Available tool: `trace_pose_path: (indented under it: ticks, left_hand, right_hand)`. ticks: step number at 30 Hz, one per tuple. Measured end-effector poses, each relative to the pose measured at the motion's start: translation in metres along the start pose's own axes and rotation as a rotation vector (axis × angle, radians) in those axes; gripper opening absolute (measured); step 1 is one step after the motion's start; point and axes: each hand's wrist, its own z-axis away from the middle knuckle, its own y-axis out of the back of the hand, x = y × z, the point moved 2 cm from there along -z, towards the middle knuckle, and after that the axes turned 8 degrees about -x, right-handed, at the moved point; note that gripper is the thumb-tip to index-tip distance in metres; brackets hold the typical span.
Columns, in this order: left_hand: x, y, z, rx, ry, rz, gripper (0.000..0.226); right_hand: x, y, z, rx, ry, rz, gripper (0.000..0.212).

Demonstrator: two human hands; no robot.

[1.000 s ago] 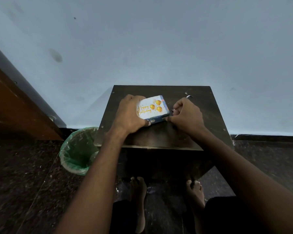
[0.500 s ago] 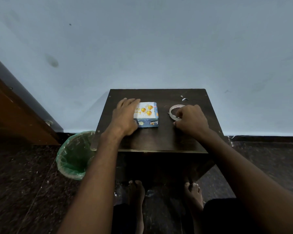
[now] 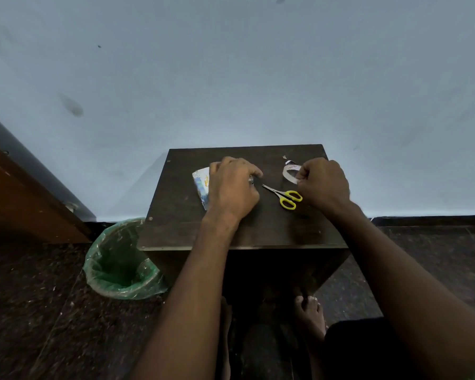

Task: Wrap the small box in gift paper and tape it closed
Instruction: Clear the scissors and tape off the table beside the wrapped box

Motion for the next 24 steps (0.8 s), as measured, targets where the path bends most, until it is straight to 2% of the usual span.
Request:
trace_pose_path:
  ticks: [2, 6, 8, 13, 18, 21, 24]
  left_hand:
    - [0.014, -0.008, -0.001, -0.038, -0.046, -0.047, 0.038]
    - [0.036, -0.035, -0.002, -0.242, -0.165, -0.136, 0.037]
    - [0.040, -0.050, -0.002, -0.314, -0.166, -0.096, 0.038]
    - [0.042, -0.068, -0.003, -0.305, -0.094, 0.063, 0.047]
    - [0.035, -0.069, -0.002, -0.370, -0.059, 0.145, 0.070]
    - [0.032, -0.066, -0.001, -0.407, -0.035, 0.142, 0.060]
    - [0.030, -0.058, -0.001, -0.385, -0.045, 0.043, 0.043]
  right_hand:
    - [0.006, 0.000, 0.000, -0.045, -0.001, -0.003, 0.011]
    - [0.008, -0.002, 0.002, -0.138, 0.070, 0.041, 0.014]
    - [0.010, -0.002, 0.002, -0.167, 0.090, 0.038, 0.017]
    - [0.016, -0.003, 0.000, -0.164, 0.086, 0.010, 0.017]
    - [0.020, -0.001, -0.002, -0.169, 0.060, -0.016, 0.018]
    - [0.021, -0.001, -0.003, -0.171, 0.041, -0.038, 0.016]
    - [0.021, -0.001, -0.004, -0.170, 0.054, -0.043, 0.017]
